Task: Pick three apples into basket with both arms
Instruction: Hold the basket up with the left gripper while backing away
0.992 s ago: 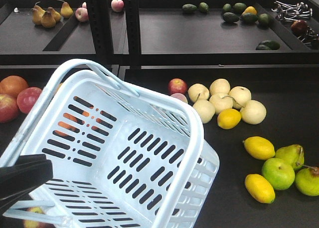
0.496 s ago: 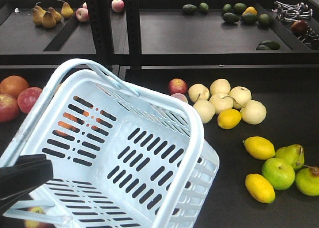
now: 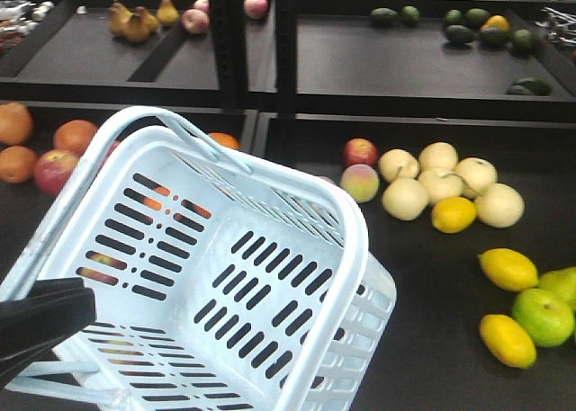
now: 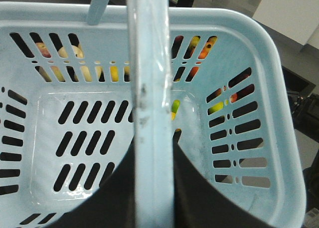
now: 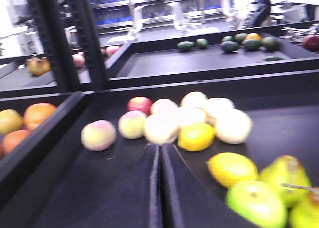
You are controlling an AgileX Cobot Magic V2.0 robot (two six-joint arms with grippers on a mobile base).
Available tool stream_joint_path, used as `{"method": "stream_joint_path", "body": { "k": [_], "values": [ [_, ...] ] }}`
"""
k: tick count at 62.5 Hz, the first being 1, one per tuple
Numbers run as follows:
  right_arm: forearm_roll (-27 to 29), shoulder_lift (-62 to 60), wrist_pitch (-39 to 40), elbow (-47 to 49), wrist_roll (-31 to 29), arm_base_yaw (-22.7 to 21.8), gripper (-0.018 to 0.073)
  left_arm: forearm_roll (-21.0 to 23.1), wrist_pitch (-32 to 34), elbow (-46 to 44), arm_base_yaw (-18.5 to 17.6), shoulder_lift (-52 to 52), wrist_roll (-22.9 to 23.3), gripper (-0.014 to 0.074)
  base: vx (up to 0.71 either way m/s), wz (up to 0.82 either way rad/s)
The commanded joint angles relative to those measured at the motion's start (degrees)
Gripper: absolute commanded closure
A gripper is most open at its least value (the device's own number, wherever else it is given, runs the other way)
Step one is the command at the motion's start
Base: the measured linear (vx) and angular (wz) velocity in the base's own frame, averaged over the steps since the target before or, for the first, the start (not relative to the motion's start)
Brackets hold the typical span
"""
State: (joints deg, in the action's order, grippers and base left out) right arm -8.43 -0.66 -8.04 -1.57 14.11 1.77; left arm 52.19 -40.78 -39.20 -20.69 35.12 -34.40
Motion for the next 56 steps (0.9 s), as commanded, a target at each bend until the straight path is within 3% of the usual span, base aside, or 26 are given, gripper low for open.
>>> {"method": "stream_joint_path", "body": {
  "k": [1, 56],
  "values": [
    [-0.8, -0.77, 4.29, -0.74, -0.42, 0.05, 0.0565, 3.83, 3.78, -1.61, -0.29, -0.18, 0.31, 0.0604, -0.09, 0.34],
    [-0.8, -0.77, 4.29, -0.74, -0.42, 0.05, 0.0565, 3.78, 3.77, -1.61, -0.29, -0.18, 0.31, 0.0603, -0.14, 0.56]
  ]
}}
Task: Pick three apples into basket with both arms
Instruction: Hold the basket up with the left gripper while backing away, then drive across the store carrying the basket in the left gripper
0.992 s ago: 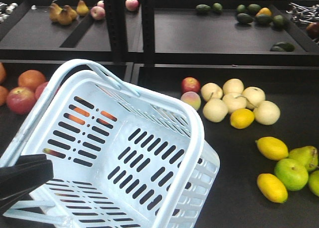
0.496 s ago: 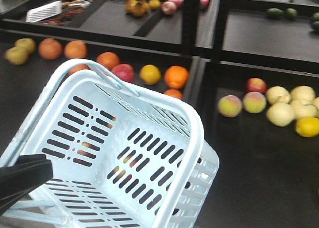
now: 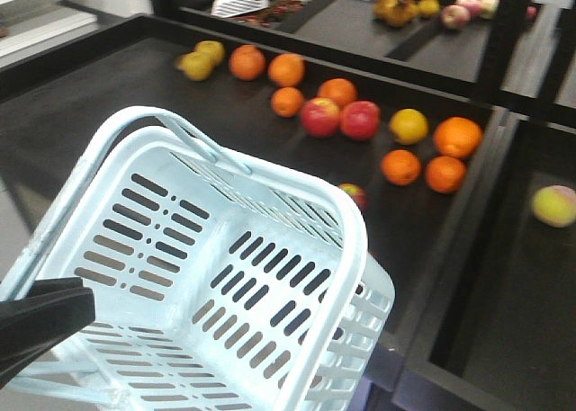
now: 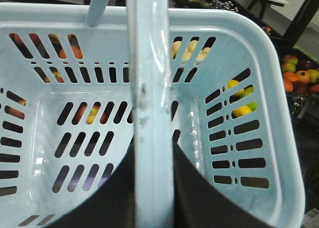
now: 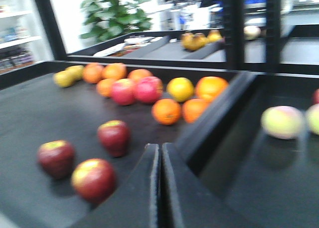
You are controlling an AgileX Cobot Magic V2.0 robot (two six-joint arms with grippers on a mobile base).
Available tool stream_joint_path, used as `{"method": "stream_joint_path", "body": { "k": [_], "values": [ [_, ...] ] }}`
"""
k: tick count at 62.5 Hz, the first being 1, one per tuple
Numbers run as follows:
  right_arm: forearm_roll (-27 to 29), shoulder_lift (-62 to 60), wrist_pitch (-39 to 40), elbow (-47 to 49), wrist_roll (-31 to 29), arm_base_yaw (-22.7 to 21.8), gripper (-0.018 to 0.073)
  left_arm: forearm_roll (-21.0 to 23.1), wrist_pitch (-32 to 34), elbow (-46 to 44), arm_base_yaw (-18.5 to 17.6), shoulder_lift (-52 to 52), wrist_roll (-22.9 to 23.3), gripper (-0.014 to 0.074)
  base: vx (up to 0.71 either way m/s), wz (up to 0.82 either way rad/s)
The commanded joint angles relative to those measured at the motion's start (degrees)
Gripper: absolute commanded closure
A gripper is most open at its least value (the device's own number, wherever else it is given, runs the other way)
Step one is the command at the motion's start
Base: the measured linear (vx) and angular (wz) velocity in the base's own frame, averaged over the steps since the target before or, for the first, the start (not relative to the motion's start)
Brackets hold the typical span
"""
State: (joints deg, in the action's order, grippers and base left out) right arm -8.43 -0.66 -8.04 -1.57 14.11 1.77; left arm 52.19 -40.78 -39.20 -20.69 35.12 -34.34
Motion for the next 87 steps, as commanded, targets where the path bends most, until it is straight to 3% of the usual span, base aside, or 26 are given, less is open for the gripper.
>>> {"method": "stream_joint_path", "body": {
  "k": [1, 87],
  "values": [
    [-0.8, -0.77, 4.29, -0.74, -0.42, 0.05, 0.0565, 3.78, 3.77, -1.61, -0.29, -0.18, 0.25, 0.0603, -0.15, 0.59],
    [-0.8, -0.77, 4.29, -0.74, -0.42, 0.05, 0.0565, 3.78, 3.77, -1.61, -0.29, -0.18, 0.25, 0.0603, -0.11, 0.62]
  ]
}}
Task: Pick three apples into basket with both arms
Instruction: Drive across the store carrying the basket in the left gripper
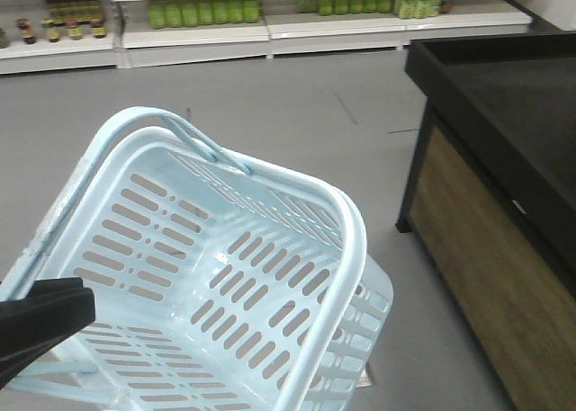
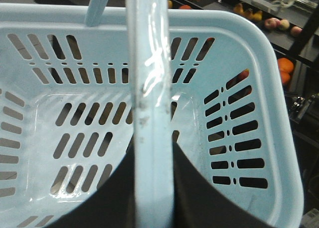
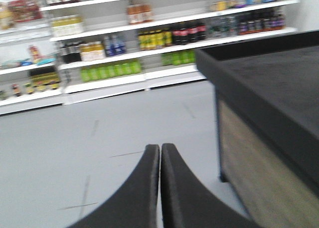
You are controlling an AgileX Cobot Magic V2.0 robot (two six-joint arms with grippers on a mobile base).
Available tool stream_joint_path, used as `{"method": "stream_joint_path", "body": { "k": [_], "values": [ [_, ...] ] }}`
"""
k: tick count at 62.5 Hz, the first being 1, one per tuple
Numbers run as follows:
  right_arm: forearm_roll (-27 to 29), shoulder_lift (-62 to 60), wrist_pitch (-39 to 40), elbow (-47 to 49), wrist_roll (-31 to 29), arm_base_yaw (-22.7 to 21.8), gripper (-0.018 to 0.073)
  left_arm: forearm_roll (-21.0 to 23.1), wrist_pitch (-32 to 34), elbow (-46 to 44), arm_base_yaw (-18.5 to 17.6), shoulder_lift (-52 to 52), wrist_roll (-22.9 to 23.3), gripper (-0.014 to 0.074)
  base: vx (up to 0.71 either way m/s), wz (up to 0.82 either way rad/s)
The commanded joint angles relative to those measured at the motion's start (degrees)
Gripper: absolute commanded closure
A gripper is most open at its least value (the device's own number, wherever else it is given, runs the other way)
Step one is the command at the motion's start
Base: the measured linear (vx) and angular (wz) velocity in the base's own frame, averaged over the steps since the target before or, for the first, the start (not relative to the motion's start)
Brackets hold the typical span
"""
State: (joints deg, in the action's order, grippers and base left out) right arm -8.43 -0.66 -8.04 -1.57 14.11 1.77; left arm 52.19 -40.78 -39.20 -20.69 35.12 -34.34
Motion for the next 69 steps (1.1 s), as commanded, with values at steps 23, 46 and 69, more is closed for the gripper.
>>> {"method": "stream_joint_path", "body": {
  "k": [23, 46, 69],
  "values": [
    [-0.8, -0.77, 4.29, -0.74, -0.42, 0.05, 0.0565, 3.78, 3.77, -1.61, -0.29, -0.18, 0.25, 0.0603, 0.02, 0.6],
    [-0.8, -0.77, 4.29, -0.74, -0.42, 0.05, 0.0565, 3.78, 3.77, -1.61, -0.29, -0.18, 0.25, 0.0603, 0.11, 0.3],
    [-0.8, -0.77, 4.29, -0.74, -0.42, 0.05, 0.0565, 3.78, 3.77, -1.61, -0.29, -0.18, 0.25, 0.0603, 0.16, 0.14]
  ]
}}
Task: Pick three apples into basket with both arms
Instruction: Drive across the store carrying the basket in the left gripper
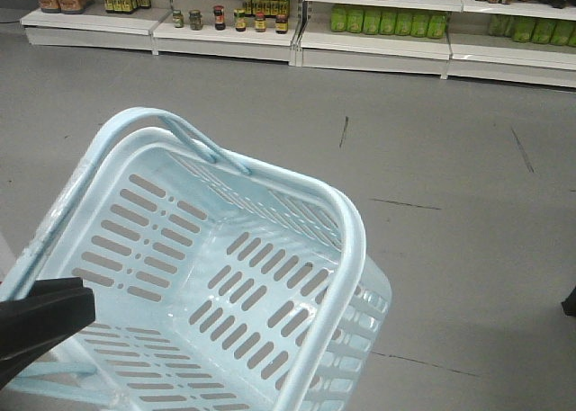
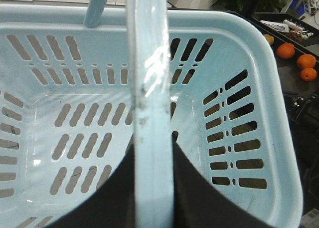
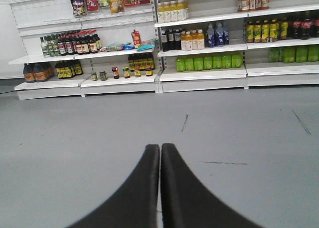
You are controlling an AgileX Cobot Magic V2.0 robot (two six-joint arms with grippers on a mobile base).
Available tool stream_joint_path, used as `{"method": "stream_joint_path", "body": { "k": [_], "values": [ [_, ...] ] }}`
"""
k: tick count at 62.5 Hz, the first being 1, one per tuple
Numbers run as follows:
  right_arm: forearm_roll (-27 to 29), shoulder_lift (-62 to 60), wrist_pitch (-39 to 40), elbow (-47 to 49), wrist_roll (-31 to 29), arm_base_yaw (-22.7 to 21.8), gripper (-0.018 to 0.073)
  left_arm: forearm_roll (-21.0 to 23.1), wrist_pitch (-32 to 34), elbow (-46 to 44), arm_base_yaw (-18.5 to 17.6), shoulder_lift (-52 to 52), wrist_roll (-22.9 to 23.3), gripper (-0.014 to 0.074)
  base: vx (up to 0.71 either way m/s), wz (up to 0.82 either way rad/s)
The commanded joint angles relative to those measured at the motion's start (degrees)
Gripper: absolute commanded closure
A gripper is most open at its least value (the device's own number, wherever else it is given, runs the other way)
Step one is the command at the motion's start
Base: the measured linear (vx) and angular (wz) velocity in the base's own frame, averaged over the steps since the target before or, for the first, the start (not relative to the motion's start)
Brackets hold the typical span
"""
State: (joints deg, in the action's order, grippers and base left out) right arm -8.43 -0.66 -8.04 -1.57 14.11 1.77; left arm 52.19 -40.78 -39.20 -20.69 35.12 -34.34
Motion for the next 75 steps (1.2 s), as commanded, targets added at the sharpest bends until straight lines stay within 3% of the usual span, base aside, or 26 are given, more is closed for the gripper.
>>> {"method": "stream_joint_path", "body": {
  "k": [1, 75],
  "values": [
    [-0.8, -0.77, 4.29, -0.74, -0.42, 0.05, 0.0565, 3.78, 3.77, -1.61, -0.29, -0.18, 0.25, 0.0603, 0.19, 0.03],
    [-0.8, -0.77, 4.29, -0.74, -0.42, 0.05, 0.0565, 3.78, 3.79, -1.61, -0.33, -0.18, 0.25, 0.0603, 0.28, -0.11]
  ]
}}
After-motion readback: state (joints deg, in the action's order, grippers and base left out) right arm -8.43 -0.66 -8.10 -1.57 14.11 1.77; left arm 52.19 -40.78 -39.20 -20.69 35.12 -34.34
